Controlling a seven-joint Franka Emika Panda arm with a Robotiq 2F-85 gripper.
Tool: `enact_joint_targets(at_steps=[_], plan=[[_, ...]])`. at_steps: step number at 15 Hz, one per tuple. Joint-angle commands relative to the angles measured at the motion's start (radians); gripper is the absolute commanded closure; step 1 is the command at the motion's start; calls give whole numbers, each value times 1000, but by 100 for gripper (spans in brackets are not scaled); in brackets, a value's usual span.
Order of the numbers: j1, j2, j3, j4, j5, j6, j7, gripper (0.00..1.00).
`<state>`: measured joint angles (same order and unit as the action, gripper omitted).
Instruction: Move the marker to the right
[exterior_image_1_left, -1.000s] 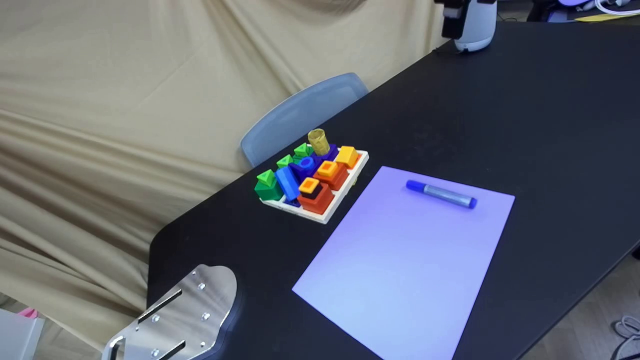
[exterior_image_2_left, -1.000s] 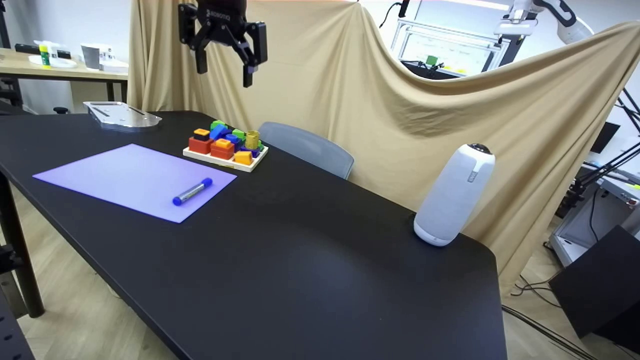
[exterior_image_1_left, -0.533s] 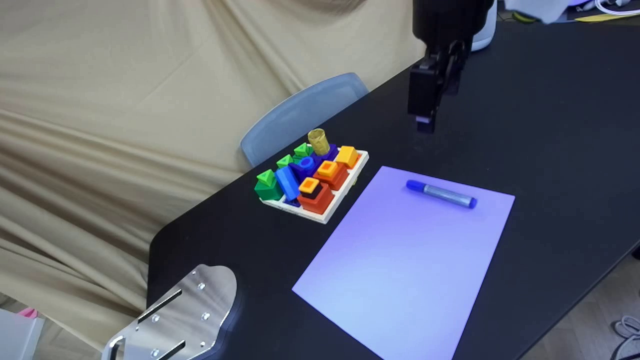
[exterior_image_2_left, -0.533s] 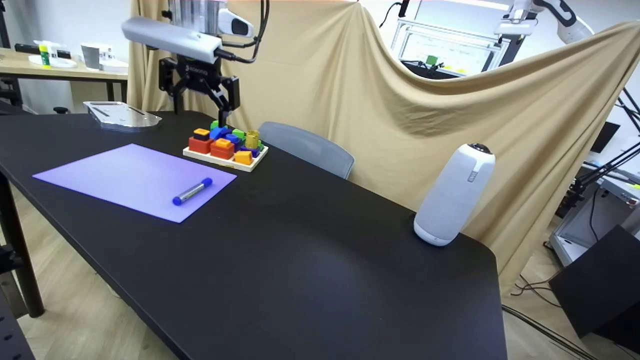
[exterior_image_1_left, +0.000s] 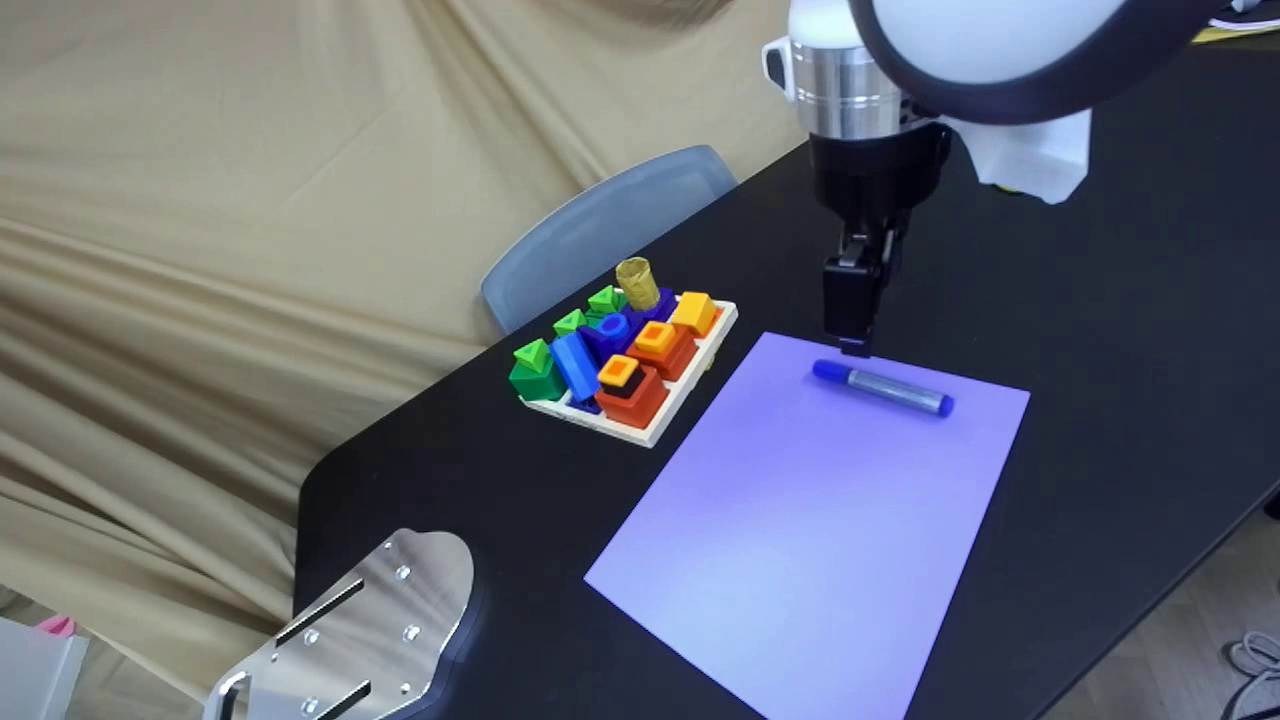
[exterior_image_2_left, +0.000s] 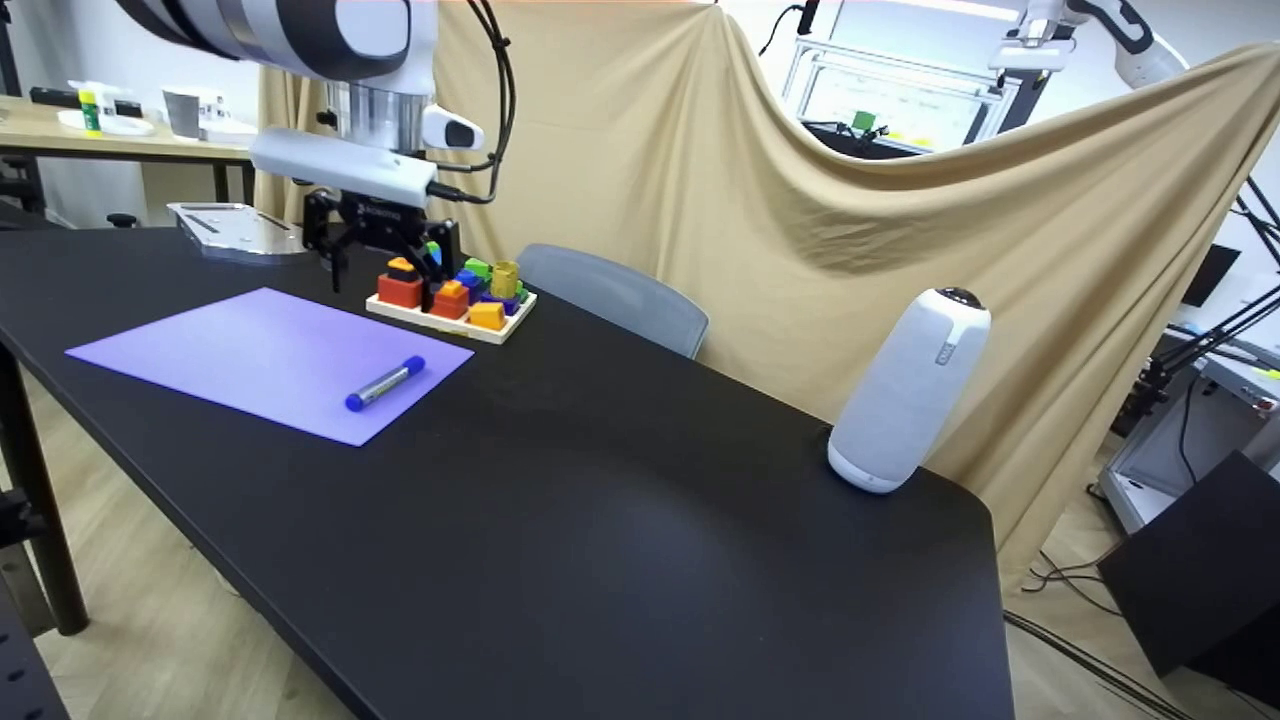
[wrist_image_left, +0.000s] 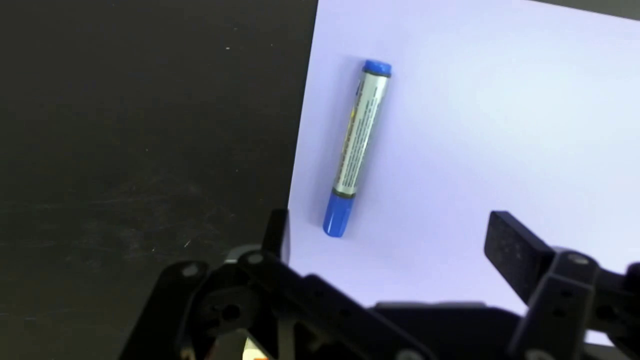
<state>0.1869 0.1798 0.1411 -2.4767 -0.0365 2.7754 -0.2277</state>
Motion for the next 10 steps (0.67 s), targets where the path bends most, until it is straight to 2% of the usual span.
enact_joint_targets(at_steps=[1,4,7,8,10], plan=[[0,61,-14,27,-87,25,58,0],[-1,102,-17,30,-72,78,106,0],[-13,132,10,39,5,109,157,0],[-18,112,8,19,-27,93,105,0],[-18,126,11,27,-11,103,123,0]])
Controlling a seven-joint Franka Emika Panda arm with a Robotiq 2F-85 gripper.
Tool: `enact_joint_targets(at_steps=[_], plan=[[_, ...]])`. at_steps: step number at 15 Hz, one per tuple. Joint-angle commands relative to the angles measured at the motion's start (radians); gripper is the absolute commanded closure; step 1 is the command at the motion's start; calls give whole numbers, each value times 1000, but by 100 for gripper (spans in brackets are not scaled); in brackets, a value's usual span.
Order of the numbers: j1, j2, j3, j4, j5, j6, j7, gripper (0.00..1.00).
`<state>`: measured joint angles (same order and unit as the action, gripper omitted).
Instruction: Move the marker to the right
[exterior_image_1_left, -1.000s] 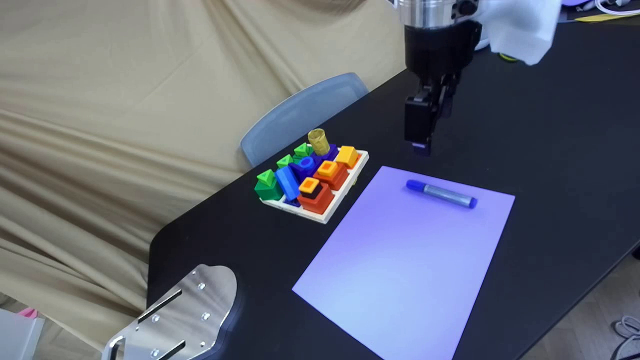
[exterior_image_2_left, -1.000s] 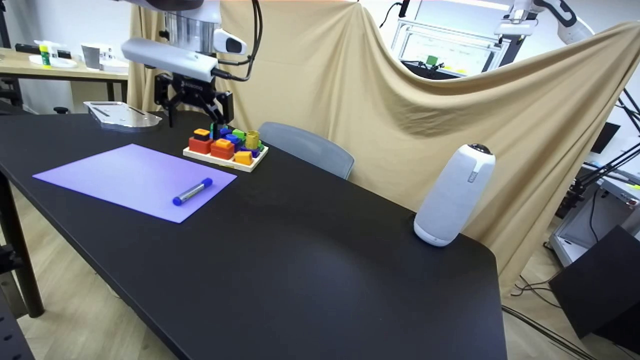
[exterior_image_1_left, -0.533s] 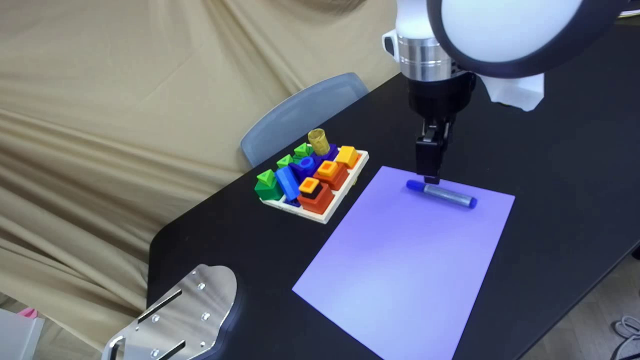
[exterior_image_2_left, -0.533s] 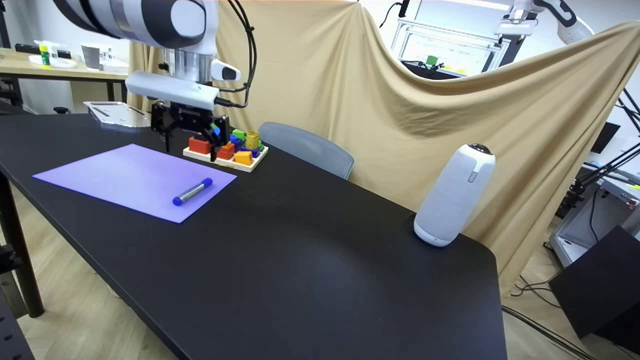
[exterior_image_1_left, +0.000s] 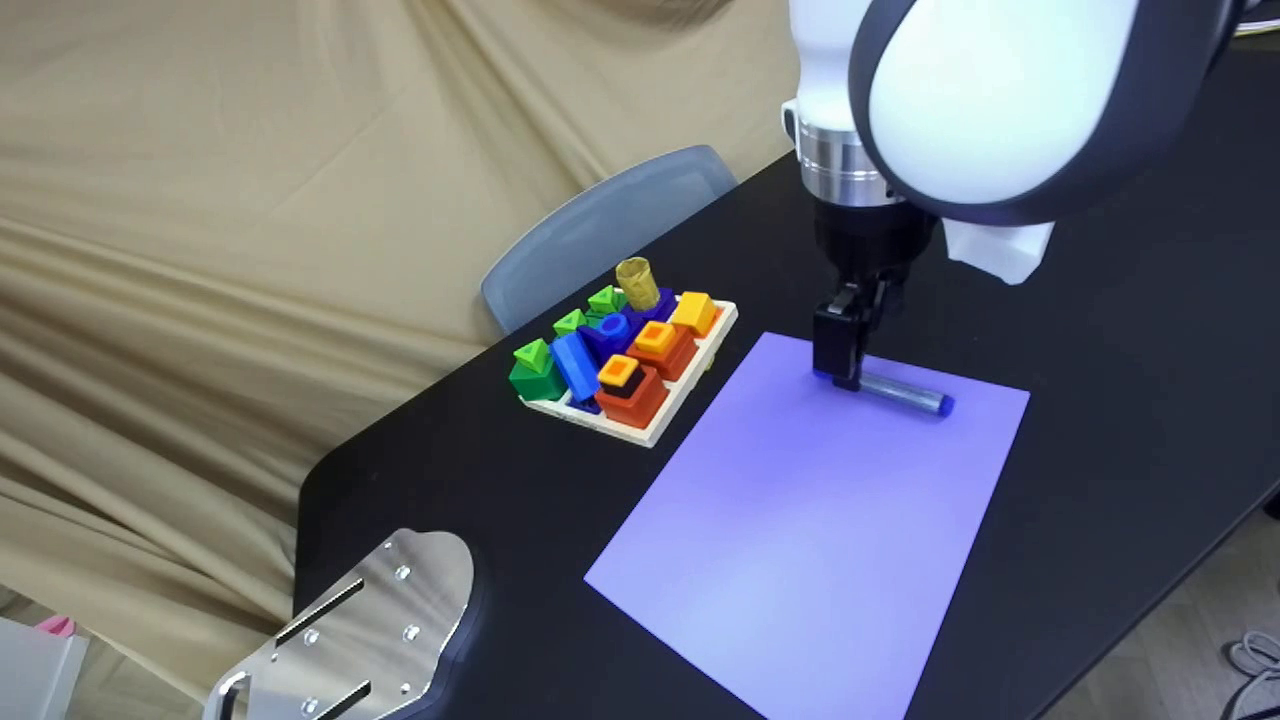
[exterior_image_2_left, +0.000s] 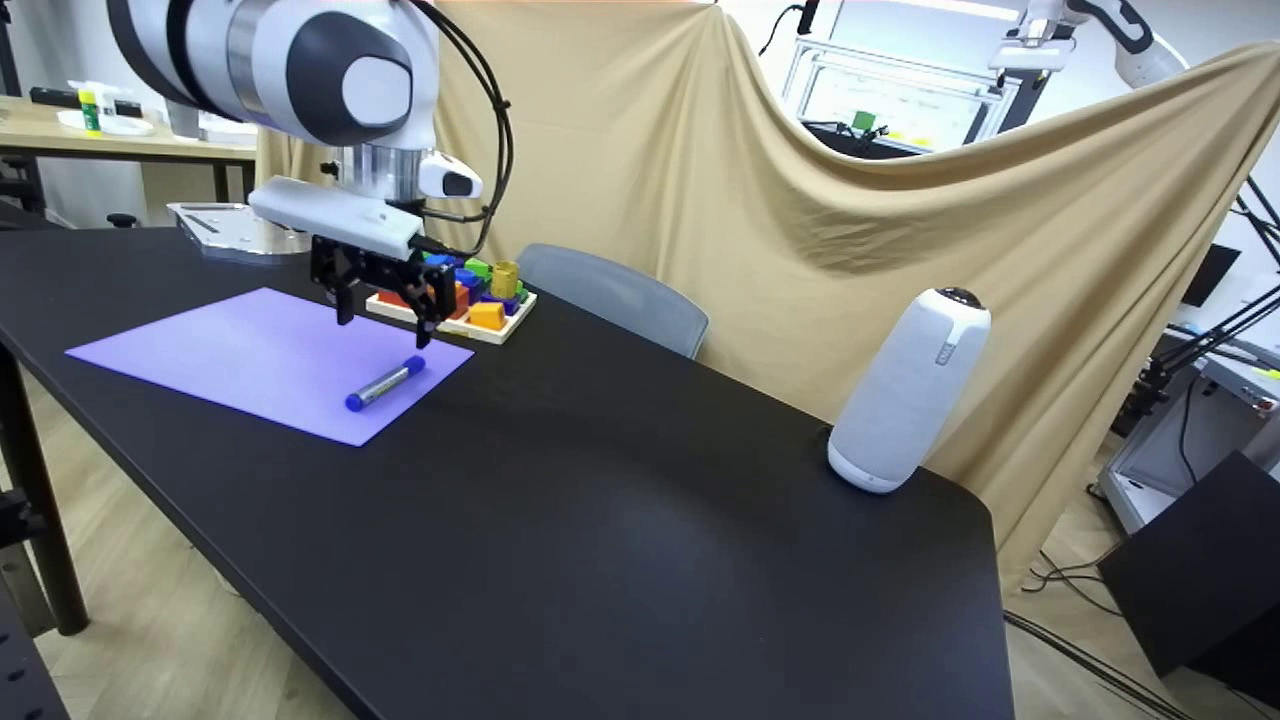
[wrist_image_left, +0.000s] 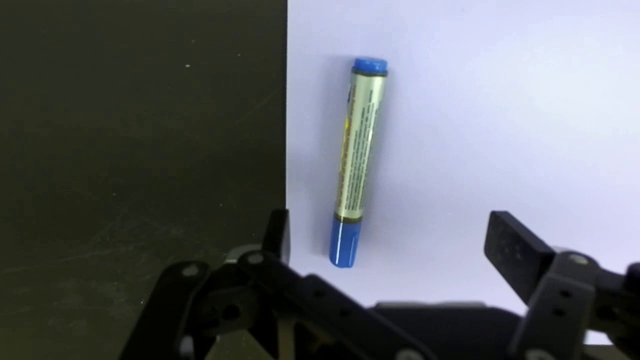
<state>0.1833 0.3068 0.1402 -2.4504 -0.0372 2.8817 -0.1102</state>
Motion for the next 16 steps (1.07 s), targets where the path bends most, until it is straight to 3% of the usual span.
enact_joint_targets(at_steps=[1,2,8,14,15,16], plan=[[-14,1,12,2,-9,-1,11,0],[17,-2,-31,2,-56,0,47,0],[46,69,-85,44,-122,31,88,0],[54,152,-62,99,-97,61,82,0],[54,163,-57,106,-93,64,79,25],[54,173,-52,115,-91,64,78,25]])
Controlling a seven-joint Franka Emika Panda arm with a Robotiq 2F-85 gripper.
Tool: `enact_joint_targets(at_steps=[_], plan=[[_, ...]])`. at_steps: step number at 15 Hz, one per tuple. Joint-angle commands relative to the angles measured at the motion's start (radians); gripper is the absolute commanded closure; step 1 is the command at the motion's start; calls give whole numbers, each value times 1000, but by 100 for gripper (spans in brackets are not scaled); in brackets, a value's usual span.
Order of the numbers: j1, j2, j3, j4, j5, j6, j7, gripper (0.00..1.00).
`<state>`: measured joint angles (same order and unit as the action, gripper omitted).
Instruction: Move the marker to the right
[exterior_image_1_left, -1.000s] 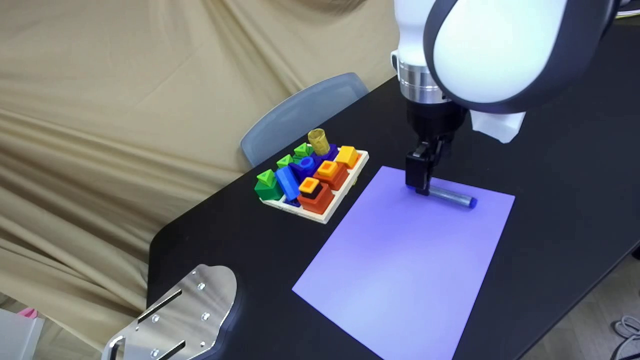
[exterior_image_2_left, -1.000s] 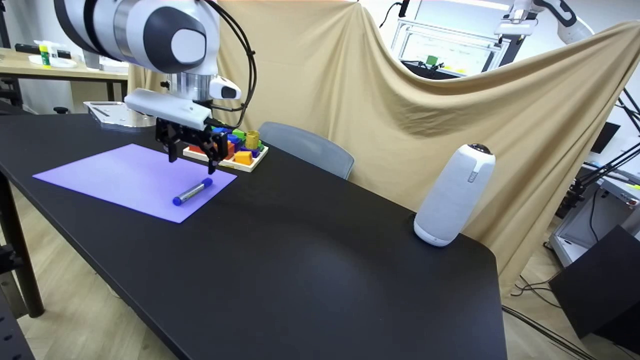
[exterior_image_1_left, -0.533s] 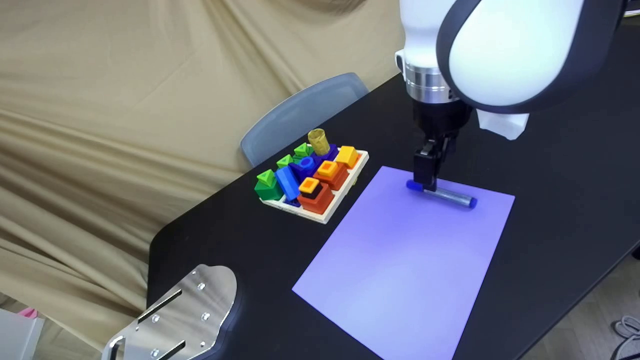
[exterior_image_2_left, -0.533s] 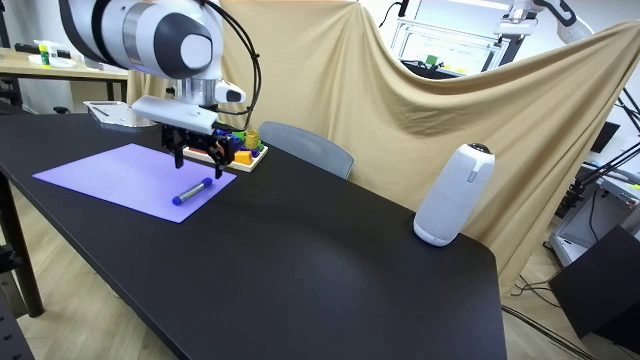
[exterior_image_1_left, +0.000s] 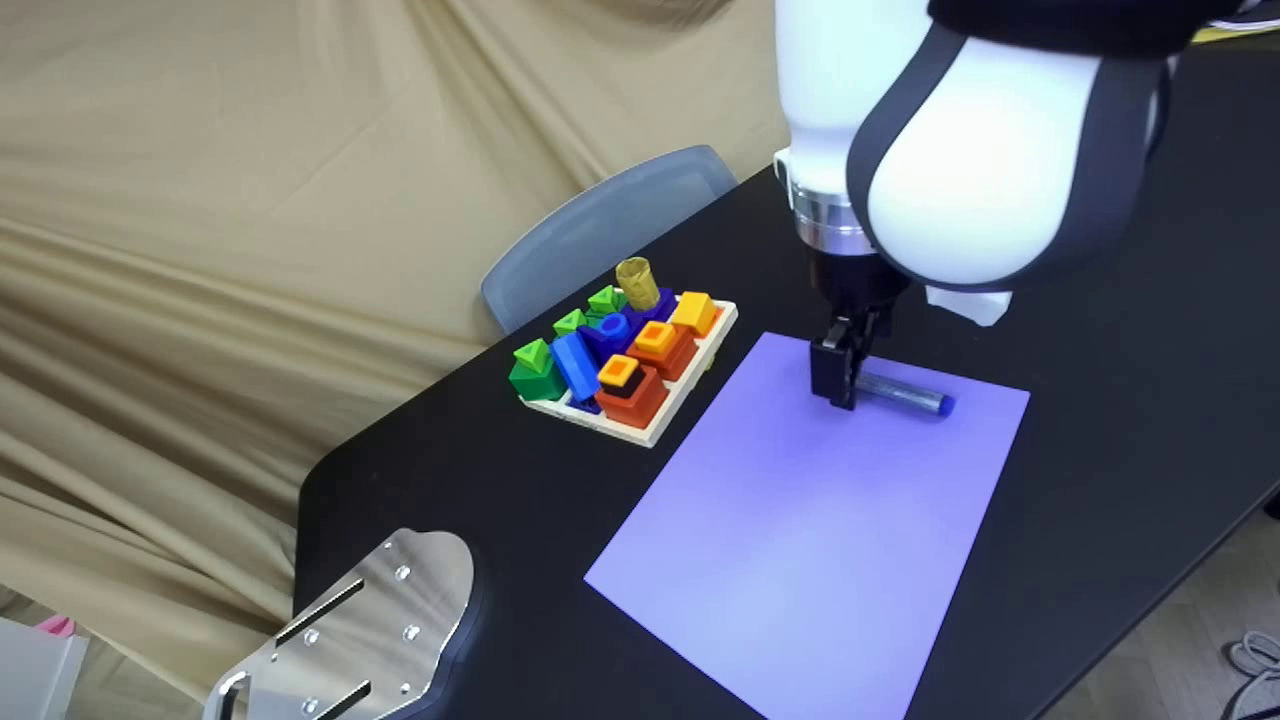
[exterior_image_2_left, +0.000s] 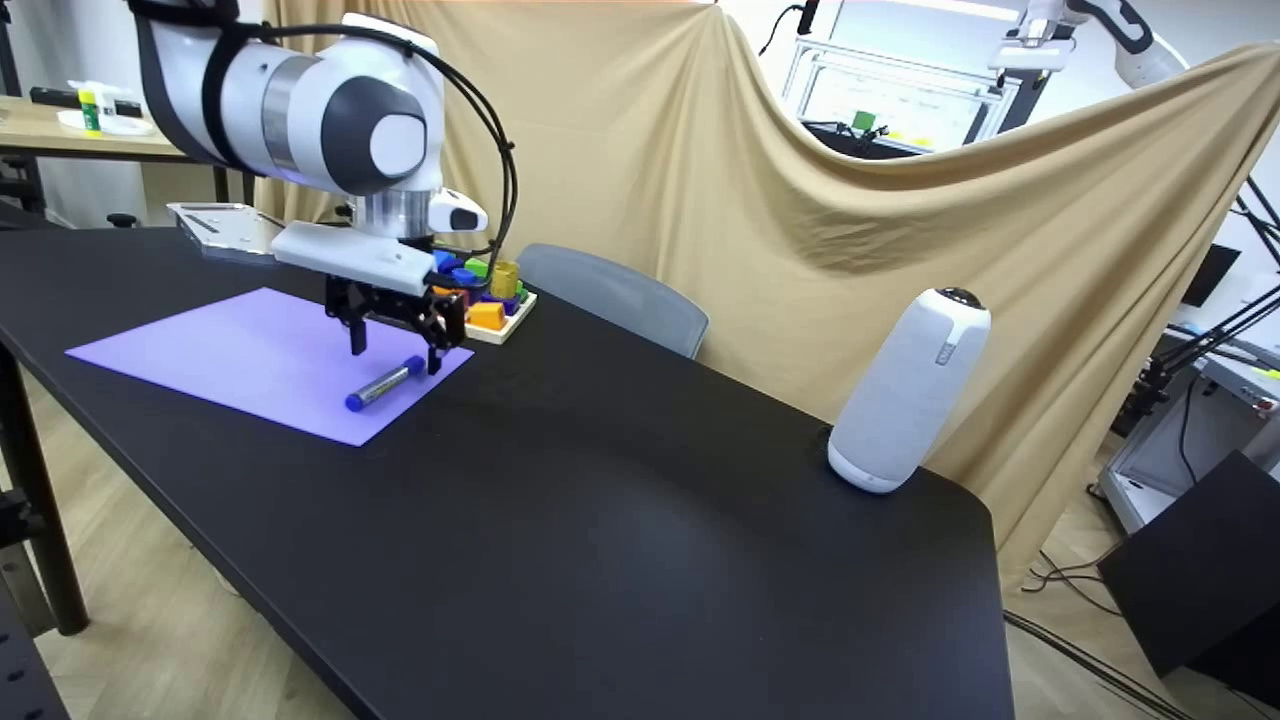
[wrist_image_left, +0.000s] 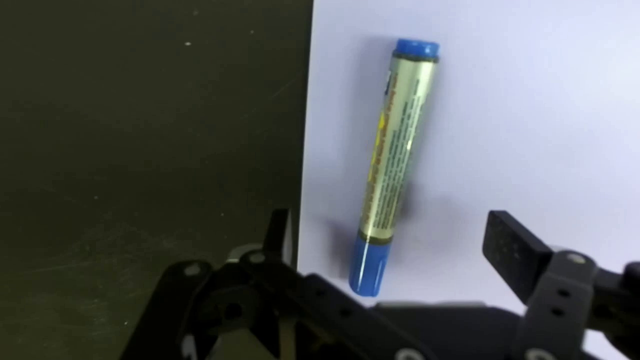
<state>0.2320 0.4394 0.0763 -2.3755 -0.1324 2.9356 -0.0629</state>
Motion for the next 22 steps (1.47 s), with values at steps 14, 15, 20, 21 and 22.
enact_joint_targets(at_steps=[14,15,20,21,22], plan=[[0,5,24,31,18,35,24,95],[3,-15,15,23,15,32,28,95],[-30,-99,-28,-7,18,10,36,95],[-47,-113,-37,-15,22,7,35,95],[-60,-124,-47,-22,25,6,37,95]])
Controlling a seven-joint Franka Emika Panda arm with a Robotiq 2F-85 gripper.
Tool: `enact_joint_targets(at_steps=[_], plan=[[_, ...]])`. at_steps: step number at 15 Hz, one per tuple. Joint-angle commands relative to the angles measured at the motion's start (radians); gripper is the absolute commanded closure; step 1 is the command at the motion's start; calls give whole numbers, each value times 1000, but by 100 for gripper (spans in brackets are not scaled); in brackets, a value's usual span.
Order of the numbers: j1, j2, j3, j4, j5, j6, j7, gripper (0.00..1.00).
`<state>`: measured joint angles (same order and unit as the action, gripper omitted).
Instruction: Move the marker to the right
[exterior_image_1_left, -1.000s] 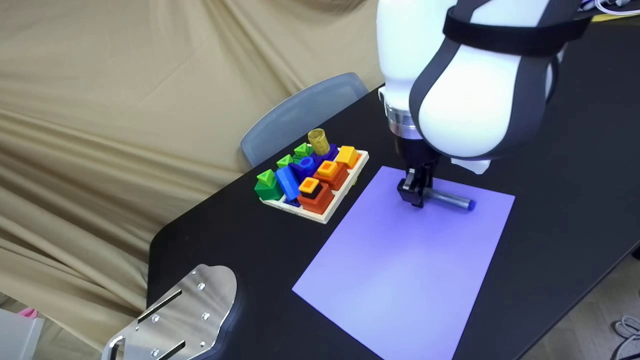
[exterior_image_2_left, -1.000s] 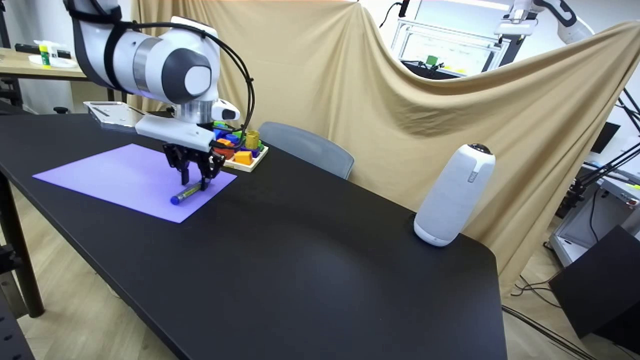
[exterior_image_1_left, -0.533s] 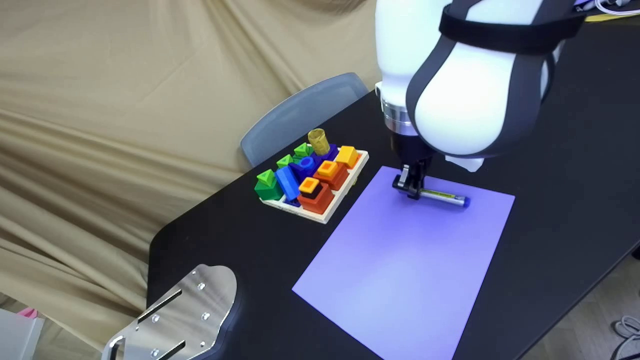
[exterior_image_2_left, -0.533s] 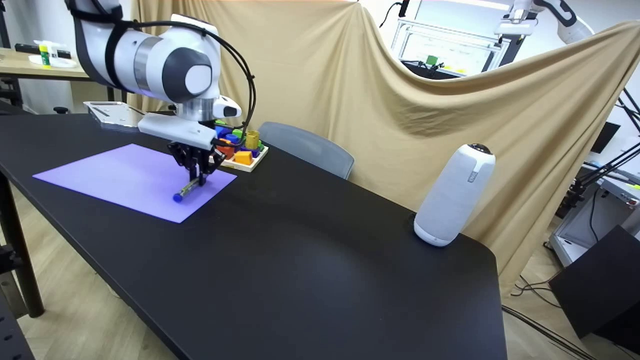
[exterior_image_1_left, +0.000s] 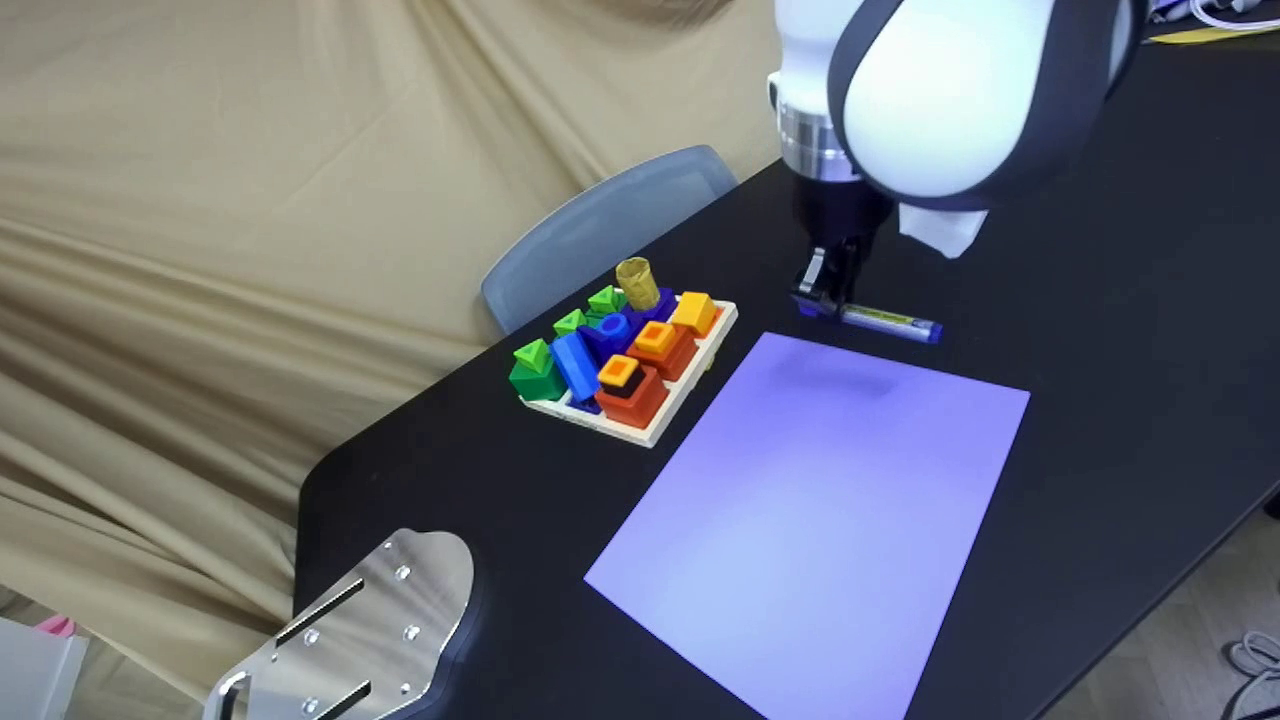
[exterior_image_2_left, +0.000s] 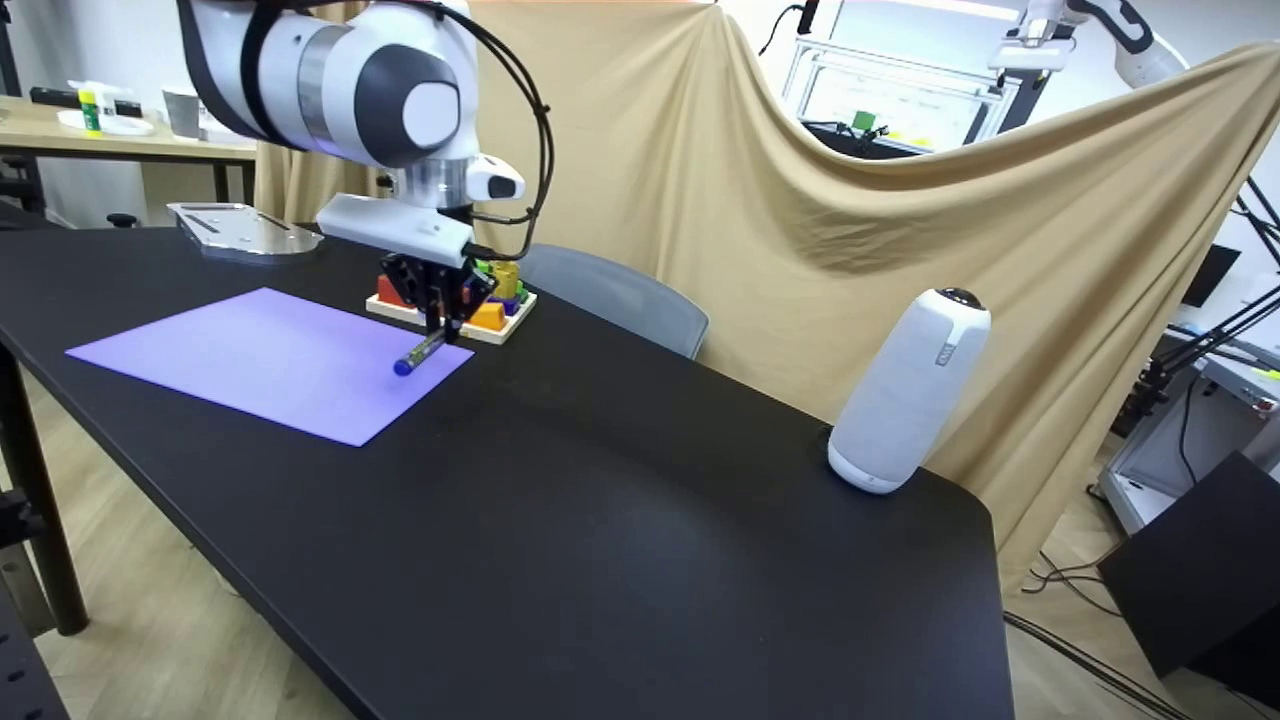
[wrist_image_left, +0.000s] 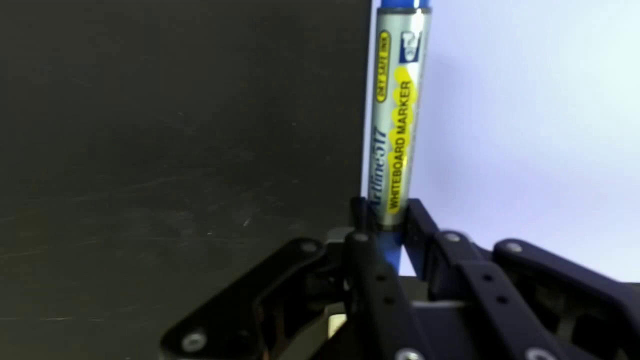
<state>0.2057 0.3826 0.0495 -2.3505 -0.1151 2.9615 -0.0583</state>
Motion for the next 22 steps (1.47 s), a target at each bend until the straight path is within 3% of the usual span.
enact_joint_targets(at_steps=[1,8,14,15,16,17,22], plan=[[-56,-73,-24,-54,16,-19,29,95],[-165,-27,-46,-63,67,14,18,95],[-213,46,-25,-42,97,51,2,95],[-216,54,-22,-39,98,53,1,84],[-219,61,-18,-36,101,53,0,54],[-221,65,-13,-33,105,51,-1,53],[-201,41,-17,-44,95,57,3,21]])
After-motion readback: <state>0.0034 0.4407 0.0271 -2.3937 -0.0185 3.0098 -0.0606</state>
